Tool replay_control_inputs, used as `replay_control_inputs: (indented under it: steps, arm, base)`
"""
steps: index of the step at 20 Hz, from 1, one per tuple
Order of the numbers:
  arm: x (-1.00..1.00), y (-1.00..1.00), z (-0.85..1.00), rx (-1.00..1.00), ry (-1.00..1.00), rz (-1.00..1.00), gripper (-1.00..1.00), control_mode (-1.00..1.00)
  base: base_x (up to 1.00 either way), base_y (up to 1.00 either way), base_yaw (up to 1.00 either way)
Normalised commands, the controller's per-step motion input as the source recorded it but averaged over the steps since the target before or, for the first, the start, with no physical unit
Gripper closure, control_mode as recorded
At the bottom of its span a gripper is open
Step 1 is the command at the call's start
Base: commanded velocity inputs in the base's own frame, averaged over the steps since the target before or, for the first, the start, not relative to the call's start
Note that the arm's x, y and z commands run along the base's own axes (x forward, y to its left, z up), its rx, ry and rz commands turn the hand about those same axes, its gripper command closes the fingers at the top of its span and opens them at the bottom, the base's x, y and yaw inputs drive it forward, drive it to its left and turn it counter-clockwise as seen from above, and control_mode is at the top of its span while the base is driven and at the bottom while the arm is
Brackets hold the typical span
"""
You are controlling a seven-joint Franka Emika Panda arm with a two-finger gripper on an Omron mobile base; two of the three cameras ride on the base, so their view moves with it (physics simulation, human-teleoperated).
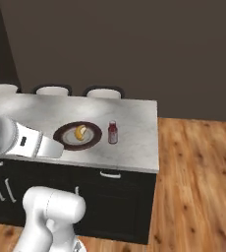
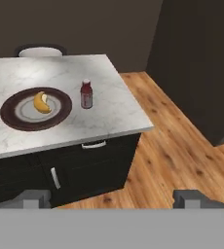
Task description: Move the hot dog bun to the plate on the dining table and place the condiment next to that plate. Then navigate to the fridge and take the sausage and place it on the plate as well.
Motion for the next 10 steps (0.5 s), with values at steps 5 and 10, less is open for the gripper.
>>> replay_control_inputs:
  steps: [5, 10]
  arm:
    - [0.0, 0.0, 0.0, 0.0, 0.0, 0.0, -1.0, 1.0]
    - [0.0, 0.0, 0.0, 0.0, 0.0, 0.0, -1.0, 1.0]
  base:
    - [-0.77, 0.0, -0.72]
    - [-0.42, 0.0, -0.81]
